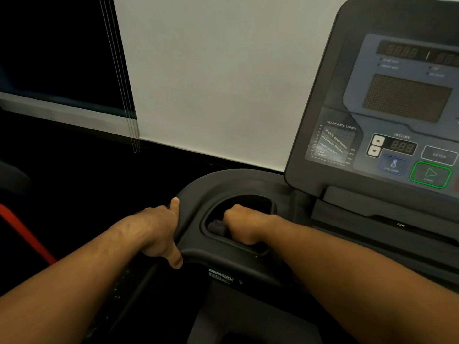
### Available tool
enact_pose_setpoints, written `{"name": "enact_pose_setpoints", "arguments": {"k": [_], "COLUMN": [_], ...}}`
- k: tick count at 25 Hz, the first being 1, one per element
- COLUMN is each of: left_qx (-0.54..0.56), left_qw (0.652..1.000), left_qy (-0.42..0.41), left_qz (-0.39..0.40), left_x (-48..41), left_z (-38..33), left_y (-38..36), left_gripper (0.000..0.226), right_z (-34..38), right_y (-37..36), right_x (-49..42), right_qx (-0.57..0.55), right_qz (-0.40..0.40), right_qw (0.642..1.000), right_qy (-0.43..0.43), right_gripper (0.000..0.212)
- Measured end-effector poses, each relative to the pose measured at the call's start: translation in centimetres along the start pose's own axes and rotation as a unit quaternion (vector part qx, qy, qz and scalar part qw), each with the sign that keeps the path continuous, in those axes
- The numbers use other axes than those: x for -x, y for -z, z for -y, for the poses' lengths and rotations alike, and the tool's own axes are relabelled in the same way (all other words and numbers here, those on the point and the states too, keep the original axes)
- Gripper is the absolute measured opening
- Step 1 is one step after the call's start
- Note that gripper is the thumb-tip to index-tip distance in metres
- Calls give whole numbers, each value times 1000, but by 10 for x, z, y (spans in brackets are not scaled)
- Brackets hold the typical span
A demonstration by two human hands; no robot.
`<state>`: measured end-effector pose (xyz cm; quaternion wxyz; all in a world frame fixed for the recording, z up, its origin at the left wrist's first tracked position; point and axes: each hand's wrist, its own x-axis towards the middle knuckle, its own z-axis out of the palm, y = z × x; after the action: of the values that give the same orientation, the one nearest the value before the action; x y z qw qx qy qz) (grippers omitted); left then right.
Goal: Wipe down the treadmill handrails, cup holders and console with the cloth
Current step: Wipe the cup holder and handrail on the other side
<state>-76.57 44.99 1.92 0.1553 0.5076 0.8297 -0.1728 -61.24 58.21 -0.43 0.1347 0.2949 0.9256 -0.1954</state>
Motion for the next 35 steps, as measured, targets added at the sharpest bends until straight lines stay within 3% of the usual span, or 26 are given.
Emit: {"name": "enact_pose_setpoints", "arguments": {"k": [4, 6, 12, 17, 19, 22, 24, 28, 31, 35], "left_qx": [2, 10, 17, 1, 1, -3, 3, -1, 7, -8], "left_qw": [1000, 1000, 1000, 1000, 1000, 1000, 1000, 1000, 1000, 1000], "left_qy": [-6, -8, -15, -3, 5, 2, -1, 1, 0, 6], "left_qz": [-2, -7, -16, -20, -17, -18, -15, -30, -19, -18], "left_x": [0, 0, -4, -3, -3, -2, -2, -3, -5, -7], "left_z": [3, 4, 3, -1, -2, -1, 0, -1, 1, -2], "left_y": [-3, -4, -6, -4, -4, -3, -4, -7, -10, -9], "left_gripper": [144, 143, 145, 145, 146, 145, 144, 143, 145, 146], "right_z": [-4, 3, 12, 13, 17, 23, 26, 27, 17, 0], "right_y": [1, 0, 1, -2, 6, 22, 30, 33, 22, 9], "right_x": [3, -1, -9, 9, 14, 19, 15, -5, -8, 0], "right_qx": [169, 179, -82, -296, -327, -197, -72, 205, 405, 454], "right_qz": [39, 52, 19, 82, 88, 126, 197, 304, 269, 133], "right_qw": [983, 978, 987, 937, 927, 965, 973, 928, 873, 880], "right_qy": [-66, -89, -138, -165, -160, -118, -97, -72, -35, 33], "right_gripper": [22, 30, 32, 31, 30, 43, 51, 37, 36, 33]}}
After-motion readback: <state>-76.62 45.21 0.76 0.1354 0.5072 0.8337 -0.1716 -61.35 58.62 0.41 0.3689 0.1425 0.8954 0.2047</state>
